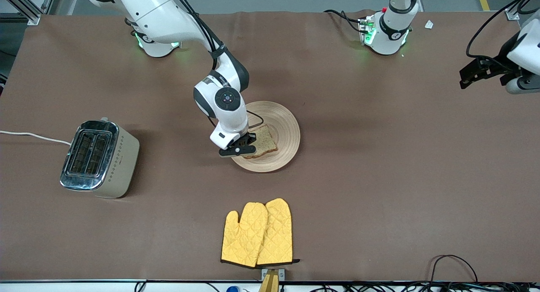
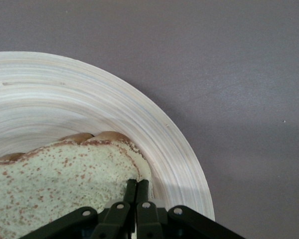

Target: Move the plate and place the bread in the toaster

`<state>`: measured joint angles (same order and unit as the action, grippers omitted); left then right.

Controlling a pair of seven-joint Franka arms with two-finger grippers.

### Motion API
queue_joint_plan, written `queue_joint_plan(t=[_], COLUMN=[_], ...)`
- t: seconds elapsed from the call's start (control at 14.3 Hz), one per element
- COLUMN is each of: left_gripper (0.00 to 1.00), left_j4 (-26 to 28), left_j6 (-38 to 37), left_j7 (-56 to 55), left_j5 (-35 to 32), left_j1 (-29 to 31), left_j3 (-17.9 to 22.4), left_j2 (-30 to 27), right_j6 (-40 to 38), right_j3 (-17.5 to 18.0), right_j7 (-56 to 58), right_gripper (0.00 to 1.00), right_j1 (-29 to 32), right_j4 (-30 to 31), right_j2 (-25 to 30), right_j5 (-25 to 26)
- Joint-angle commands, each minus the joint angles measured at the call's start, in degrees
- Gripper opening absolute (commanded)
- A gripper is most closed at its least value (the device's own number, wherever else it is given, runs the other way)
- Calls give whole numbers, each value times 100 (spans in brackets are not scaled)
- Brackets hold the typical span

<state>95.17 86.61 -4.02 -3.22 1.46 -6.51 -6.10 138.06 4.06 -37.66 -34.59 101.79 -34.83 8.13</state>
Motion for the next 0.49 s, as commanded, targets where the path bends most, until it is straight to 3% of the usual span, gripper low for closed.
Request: queue_joint_plan(t=[0.0, 0.14, 0.42], left_gripper=[100, 100, 100], left_j4=[247, 230, 142], left_j6=[145, 145, 145], left_j7=[436, 481, 402], left_j5=[294, 419, 349], left_j1=[-67, -93, -111], left_j3=[36, 27, -70], left_j2=[-199, -233, -190], right_j6=[-59, -260, -1902], right_j3=[16, 16, 16], right_j7=[-67, -49, -145], right_gripper=[0, 0, 0], right_j1=[40, 49, 66], right_j4=[-45, -89, -817], right_j2=[-24, 107, 748], right_j5=[118, 118, 127])
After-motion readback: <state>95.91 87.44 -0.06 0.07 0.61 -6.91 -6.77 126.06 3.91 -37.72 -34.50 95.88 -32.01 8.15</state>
